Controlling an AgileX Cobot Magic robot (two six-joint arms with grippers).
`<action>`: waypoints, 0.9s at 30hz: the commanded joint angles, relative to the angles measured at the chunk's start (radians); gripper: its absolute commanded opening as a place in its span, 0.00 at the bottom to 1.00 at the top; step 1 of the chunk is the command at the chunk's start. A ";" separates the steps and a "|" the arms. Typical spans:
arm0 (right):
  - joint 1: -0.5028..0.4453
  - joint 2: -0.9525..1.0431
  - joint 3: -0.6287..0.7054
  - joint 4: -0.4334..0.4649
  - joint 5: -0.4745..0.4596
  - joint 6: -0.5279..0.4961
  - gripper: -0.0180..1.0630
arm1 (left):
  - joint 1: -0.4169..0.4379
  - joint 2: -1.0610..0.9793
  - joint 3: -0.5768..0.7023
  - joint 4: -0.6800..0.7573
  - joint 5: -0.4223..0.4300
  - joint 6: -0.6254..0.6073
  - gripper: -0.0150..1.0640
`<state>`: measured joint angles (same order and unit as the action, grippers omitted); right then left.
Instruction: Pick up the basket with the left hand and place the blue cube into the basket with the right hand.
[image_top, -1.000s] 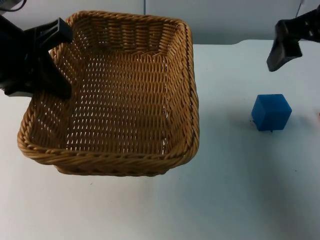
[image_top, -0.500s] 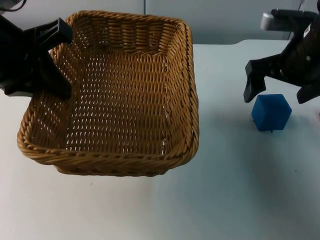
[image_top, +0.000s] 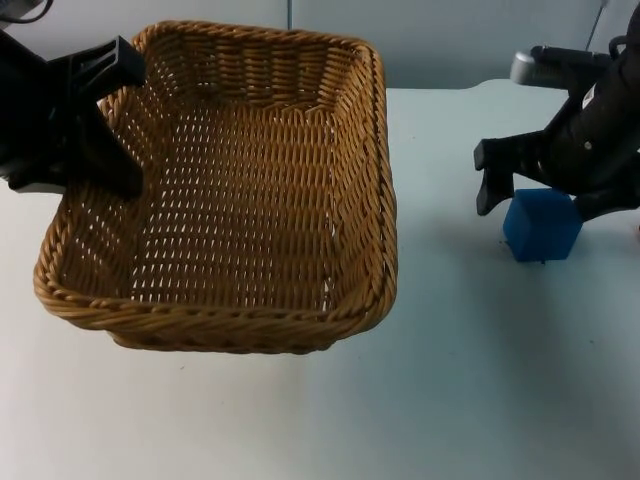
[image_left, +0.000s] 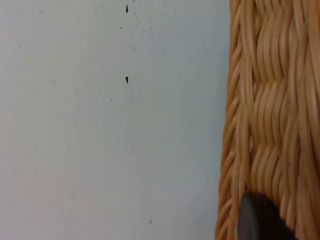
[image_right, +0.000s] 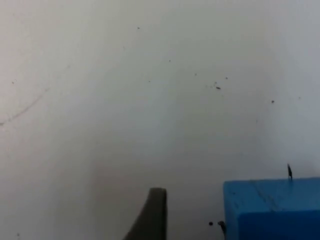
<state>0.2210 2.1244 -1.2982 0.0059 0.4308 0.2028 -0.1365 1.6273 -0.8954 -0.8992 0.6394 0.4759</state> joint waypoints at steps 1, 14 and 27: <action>0.000 0.013 -0.010 -0.006 -0.013 0.020 0.73 | 0.003 -0.017 0.000 -0.030 0.008 0.003 0.05; 0.000 0.023 -0.010 -0.006 -0.013 0.034 0.03 | 0.003 -0.017 0.000 -0.030 0.012 0.003 0.05; 0.009 -0.255 -0.010 -0.006 0.110 -0.049 0.01 | 0.003 -0.017 0.000 -0.030 0.012 0.003 0.05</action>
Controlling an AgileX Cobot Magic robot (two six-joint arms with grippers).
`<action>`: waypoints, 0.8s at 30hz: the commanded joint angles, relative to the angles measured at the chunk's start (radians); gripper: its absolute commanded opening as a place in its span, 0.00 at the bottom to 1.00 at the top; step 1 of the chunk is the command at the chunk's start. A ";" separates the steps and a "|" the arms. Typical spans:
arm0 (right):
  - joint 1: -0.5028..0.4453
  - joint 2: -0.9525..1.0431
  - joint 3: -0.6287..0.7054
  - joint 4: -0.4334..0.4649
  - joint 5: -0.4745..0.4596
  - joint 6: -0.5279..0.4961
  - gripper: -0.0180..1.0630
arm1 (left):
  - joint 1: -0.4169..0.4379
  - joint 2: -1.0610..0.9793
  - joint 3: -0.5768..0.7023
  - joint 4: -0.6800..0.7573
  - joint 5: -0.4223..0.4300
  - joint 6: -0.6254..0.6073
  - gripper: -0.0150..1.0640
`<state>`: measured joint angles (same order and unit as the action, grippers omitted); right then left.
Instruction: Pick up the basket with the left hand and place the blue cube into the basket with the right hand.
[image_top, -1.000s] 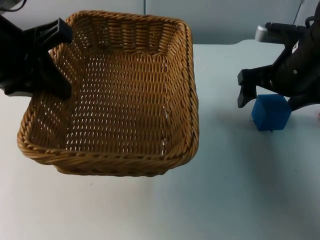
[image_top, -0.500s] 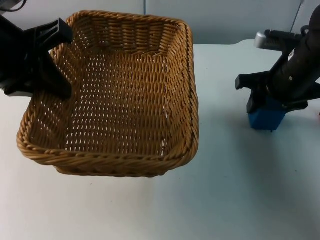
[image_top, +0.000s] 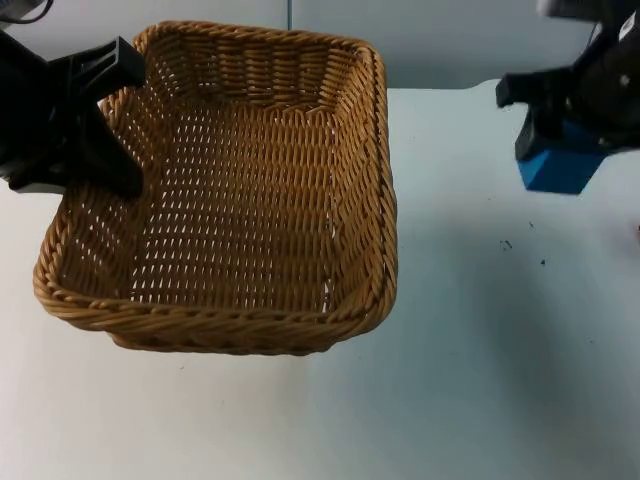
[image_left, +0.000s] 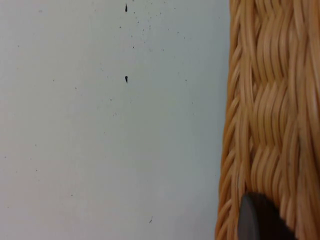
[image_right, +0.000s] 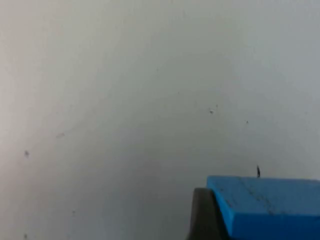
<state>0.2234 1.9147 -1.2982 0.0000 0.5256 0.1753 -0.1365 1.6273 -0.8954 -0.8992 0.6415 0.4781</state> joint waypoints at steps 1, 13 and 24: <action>0.013 -0.088 -0.010 0.000 0.023 -0.026 0.01 | 0.003 -0.017 0.000 -0.030 0.008 0.000 0.05; 0.162 -0.443 -0.010 -0.007 0.043 -0.104 0.01 | 0.003 -0.010 0.000 -0.030 0.008 0.000 0.05; 0.340 -0.443 -0.010 0.000 -0.050 -0.156 0.01 | 0.003 -0.010 0.000 -0.032 0.008 0.000 0.05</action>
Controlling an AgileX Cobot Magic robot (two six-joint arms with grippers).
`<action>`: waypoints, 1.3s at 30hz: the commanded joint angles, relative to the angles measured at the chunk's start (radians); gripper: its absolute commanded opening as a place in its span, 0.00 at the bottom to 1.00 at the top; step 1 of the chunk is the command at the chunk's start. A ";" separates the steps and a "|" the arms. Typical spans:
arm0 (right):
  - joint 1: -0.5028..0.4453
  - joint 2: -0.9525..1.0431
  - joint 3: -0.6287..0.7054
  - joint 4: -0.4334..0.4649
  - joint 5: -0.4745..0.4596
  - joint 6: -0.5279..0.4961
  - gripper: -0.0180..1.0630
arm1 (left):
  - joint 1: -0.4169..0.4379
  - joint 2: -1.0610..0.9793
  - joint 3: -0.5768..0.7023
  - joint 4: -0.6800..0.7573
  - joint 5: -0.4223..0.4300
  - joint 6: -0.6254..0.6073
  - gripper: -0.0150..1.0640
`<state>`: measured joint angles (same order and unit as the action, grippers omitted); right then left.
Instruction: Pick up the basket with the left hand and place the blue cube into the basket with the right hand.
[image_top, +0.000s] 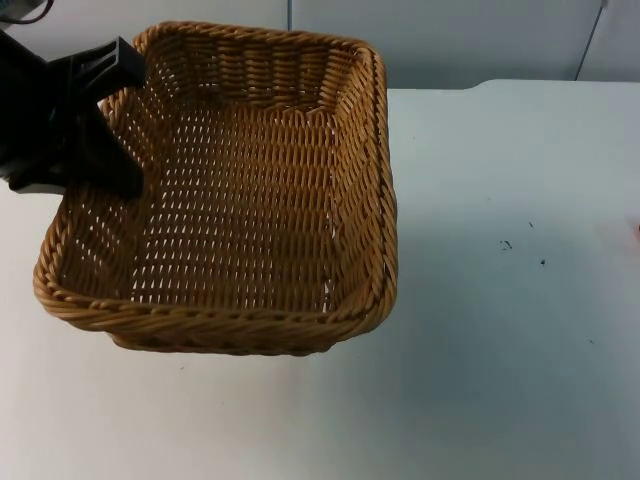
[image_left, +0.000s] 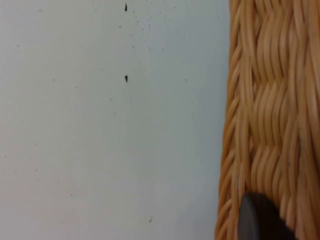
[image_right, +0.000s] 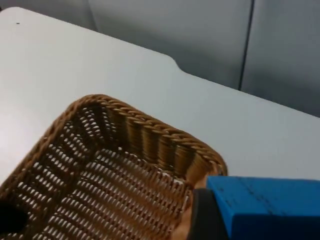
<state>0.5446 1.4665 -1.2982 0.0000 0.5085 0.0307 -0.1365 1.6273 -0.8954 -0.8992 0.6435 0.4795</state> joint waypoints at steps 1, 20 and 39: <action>0.038 0.017 -0.010 0.000 -0.043 -0.012 0.01 | 0.003 -0.010 0.000 -0.032 0.006 -0.001 0.05; 0.203 0.341 -0.010 0.000 -0.264 -0.012 0.01 | 0.003 -0.010 0.000 -0.041 0.006 -0.001 0.05; 0.208 0.464 -0.010 0.000 -0.363 -0.015 0.01 | 0.003 -0.010 0.000 -0.089 0.006 0.016 0.05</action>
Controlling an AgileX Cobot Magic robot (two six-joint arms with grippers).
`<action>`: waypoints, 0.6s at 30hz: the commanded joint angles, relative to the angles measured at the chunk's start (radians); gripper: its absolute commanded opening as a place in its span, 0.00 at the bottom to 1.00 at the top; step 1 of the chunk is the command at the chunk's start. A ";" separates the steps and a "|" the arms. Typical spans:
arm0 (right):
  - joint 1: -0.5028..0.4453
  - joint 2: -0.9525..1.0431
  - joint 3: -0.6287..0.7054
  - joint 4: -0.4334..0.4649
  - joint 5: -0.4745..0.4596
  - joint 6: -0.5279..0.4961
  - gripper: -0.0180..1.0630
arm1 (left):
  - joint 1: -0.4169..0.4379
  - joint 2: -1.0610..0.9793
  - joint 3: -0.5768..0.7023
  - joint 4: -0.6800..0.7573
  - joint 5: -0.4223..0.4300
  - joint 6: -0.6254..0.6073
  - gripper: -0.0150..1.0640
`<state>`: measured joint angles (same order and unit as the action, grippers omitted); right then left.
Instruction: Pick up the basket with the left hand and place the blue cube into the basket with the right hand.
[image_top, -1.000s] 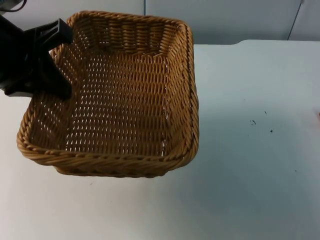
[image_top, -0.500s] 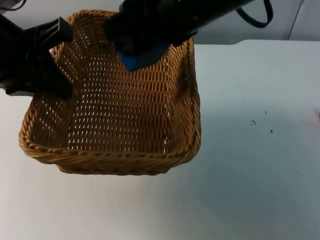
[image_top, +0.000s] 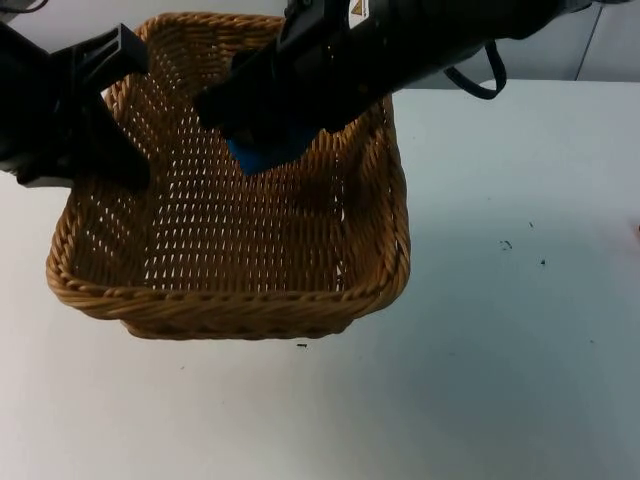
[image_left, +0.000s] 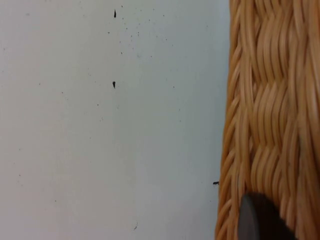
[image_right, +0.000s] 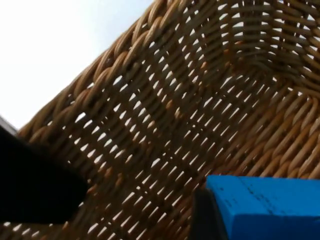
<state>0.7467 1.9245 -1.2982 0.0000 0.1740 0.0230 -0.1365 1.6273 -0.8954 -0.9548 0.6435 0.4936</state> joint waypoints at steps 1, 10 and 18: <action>0.005 0.010 -0.010 0.000 -0.029 -0.007 0.01 | 0.003 -0.010 0.000 -0.034 0.006 0.002 0.05; 0.005 0.025 -0.010 0.000 -0.019 -0.007 0.33 | 0.003 -0.010 0.000 -0.034 0.006 0.002 0.05; 0.005 0.013 -0.010 -0.006 -0.033 -0.007 0.73 | 0.003 -0.010 0.000 -0.034 0.006 0.002 0.05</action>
<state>0.7467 1.9465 -1.2982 0.0000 0.1564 0.0230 -0.1365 1.6273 -0.8954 -0.9571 0.6435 0.4936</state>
